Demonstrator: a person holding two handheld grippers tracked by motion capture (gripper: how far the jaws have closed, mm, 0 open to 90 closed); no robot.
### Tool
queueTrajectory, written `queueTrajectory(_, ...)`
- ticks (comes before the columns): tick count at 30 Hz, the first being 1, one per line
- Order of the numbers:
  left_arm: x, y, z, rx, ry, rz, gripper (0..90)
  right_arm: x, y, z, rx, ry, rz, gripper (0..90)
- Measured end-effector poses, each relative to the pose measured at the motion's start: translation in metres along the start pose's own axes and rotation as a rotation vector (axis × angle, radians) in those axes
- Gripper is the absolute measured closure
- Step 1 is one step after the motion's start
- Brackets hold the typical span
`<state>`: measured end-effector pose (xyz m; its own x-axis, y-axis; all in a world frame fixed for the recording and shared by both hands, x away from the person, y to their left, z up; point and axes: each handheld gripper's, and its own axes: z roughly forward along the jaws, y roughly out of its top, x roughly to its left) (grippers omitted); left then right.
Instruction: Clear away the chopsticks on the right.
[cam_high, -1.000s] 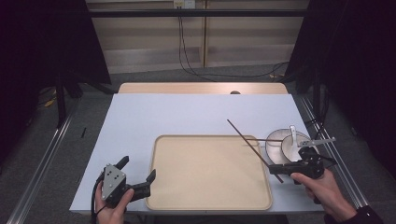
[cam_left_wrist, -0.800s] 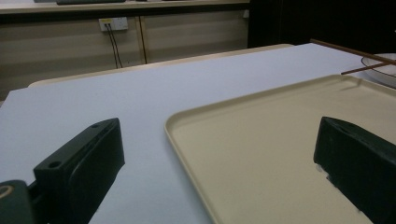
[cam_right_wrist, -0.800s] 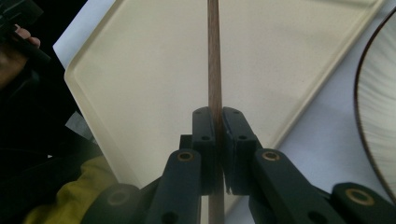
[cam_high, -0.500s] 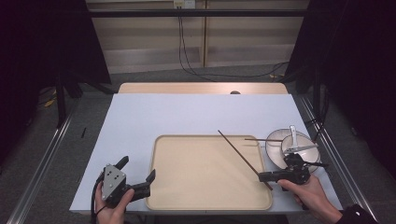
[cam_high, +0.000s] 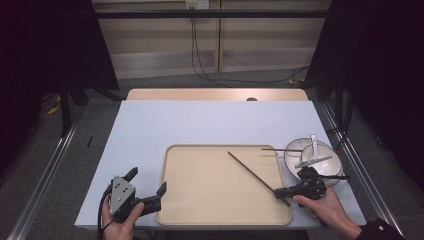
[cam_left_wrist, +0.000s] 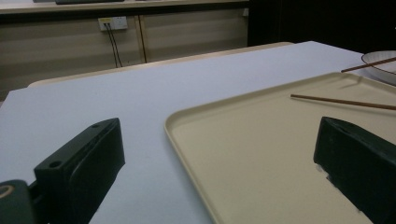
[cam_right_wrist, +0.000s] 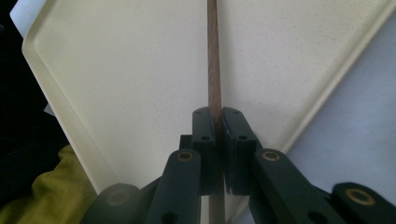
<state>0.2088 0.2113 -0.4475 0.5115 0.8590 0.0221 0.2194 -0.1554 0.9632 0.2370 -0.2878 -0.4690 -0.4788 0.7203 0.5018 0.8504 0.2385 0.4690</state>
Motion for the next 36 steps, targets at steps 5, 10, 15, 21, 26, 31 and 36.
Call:
queueTrajectory(5, -0.001, 0.000, 0.000, 0.000, 0.000, -0.001, 1.9, 0.000, 0.001, 0.001, -0.003, 0.000, 0.003, 83.9)
queueTrajectory(10, 0.000, 0.000, 0.000, 0.000, 0.003, -0.001, 1.8, 0.000, 0.000, 0.005, 0.011, 0.006, -0.006, 82.8)
queueTrajectory(15, 0.000, 0.000, 0.000, 0.003, -0.002, 0.001, 1.9, 0.000, 0.001, 0.005, 0.013, 0.011, -0.013, 82.5)
queueTrajectory(21, 0.000, 0.000, 0.000, -0.001, -0.004, -0.001, 1.9, 0.000, 0.000, 0.004, 0.014, 0.014, -0.018, 80.4)
queueTrajectory(26, 0.000, 0.000, 0.000, 0.001, -0.004, -0.001, 1.8, 0.000, 0.000, 0.003, 0.018, 0.008, -0.036, 78.5)
queueTrajectory(31, 0.000, 0.000, 0.000, -0.009, -0.007, -0.013, 1.9, -0.001, 0.001, -0.005, -0.026, 0.030, -0.080, 72.5)
queueTrajectory(36, 0.000, 0.000, 0.000, -0.009, -0.009, -0.015, 1.9, 0.003, 0.004, -0.028, -0.148, 0.020, -0.171, 58.3)
